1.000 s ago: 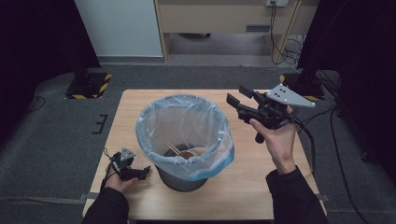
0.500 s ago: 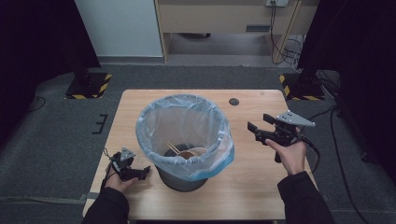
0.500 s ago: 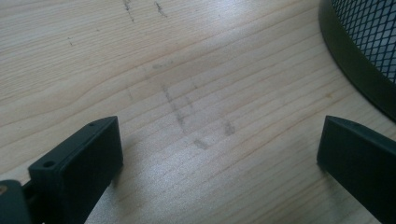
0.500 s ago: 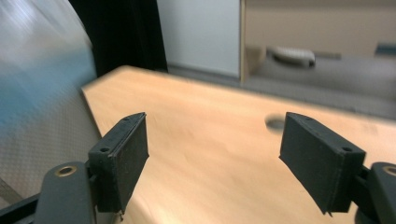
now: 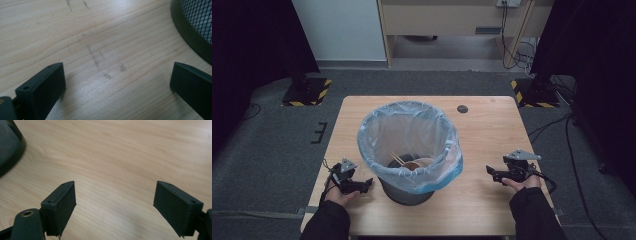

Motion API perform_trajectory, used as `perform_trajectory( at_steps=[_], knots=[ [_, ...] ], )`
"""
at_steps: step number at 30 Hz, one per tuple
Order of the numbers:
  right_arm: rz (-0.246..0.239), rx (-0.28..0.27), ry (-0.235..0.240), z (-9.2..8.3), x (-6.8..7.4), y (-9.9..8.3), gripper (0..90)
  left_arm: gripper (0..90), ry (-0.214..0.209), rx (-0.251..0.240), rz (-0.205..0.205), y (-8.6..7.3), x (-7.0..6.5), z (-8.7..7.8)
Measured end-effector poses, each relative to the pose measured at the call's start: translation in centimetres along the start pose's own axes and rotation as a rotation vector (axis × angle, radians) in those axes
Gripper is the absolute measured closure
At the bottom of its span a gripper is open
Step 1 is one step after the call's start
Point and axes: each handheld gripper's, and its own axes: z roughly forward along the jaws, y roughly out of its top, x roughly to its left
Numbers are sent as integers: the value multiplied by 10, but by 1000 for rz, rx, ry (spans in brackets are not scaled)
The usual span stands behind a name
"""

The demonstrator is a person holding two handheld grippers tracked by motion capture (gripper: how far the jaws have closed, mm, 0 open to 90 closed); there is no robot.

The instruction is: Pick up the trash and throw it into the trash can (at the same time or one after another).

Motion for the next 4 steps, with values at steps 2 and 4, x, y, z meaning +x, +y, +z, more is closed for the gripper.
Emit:
perform_trajectory(
  at_steps=[2,4],
  knots=[
    [0,20,-22,-2,-6,-10,171,0,0,0,0,0,0,0],
    [9,25,-48,-5,-11,-17,159,0,0,0,0,0,0,0]
  ],
)
